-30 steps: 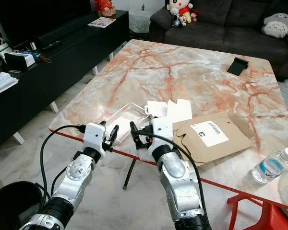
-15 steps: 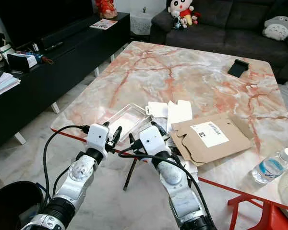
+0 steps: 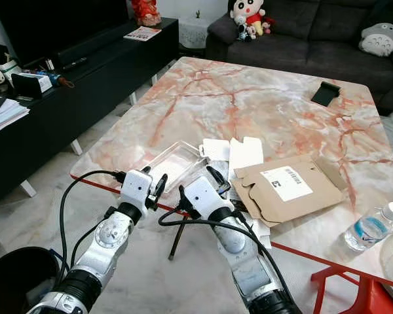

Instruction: Picking trash to rubbish bin

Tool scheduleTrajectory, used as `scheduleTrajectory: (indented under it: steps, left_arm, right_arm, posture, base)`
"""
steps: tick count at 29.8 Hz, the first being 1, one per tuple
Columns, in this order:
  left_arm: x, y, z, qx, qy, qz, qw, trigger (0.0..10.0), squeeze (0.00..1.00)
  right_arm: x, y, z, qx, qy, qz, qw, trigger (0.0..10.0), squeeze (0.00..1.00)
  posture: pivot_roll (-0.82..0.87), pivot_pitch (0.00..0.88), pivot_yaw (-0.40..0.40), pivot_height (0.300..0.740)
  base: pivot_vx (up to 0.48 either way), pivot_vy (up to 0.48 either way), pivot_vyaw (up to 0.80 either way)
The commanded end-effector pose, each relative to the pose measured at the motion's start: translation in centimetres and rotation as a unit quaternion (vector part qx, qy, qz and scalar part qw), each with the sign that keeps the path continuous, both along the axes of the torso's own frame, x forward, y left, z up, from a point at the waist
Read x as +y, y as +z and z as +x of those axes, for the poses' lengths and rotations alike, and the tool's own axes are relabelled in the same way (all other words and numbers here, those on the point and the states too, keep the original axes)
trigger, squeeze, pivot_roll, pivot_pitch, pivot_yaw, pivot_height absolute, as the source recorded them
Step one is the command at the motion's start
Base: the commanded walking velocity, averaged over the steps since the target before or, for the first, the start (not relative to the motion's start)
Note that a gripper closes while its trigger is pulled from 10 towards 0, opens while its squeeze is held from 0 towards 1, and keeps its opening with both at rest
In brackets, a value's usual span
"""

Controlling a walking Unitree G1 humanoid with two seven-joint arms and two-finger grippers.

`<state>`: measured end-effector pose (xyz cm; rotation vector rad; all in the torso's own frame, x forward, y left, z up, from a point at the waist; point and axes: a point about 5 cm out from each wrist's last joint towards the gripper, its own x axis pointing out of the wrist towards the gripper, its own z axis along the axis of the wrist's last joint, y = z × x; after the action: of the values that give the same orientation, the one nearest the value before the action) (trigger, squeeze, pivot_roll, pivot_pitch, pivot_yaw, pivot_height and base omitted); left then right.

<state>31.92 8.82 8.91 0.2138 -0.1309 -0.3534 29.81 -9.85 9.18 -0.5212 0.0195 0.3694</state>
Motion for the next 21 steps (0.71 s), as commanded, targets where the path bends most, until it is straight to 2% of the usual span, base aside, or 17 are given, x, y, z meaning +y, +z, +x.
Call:
scheduleTrajectory:
  steps: [1,13,17,21]
  left_arm:
    - [-0.4,0.6,0.3,-0.012,-0.008,0.016,1.0,10.0,0.0]
    - [-0.9,1.0,0.6,-0.021,-0.013,0.029,0.999,10.0,0.0]
    - [-0.9,1.0,0.6,-0.02,-0.012,0.024,0.999,10.0,0.0]
    - [-0.9,0.9,0.5,-0.01,-0.008,0.003,1.0,10.0,0.0]
  right_arm:
    - [0.1,0.1,0.2,-0.005,0.002,-0.007,1.0,10.0,0.0]
    - [-1.5,-0.8,1.2,-0.032,-0.016,-0.094,0.995,10.0,0.0]
    - [-1.8,-0.9,1.3,-0.033,-0.022,-0.096,0.995,10.0,0.0]
    - [-2.1,-0.8,1.5,-0.038,-0.031,-0.098,0.994,10.0,0.0]
  posture:
    - [-0.11,0.023,-0.036,0.74]
    - [-0.11,0.024,-0.034,0.74]
    - [-0.1,0.025,-0.034,0.74]
    - [-0.1,0.025,-0.035,0.74]
  base:
    - [0.0,0.0,0.0]
    - [0.0,0.0,0.0]
    - [0.0,0.0,0.0]
    - [0.0,0.0,0.0]
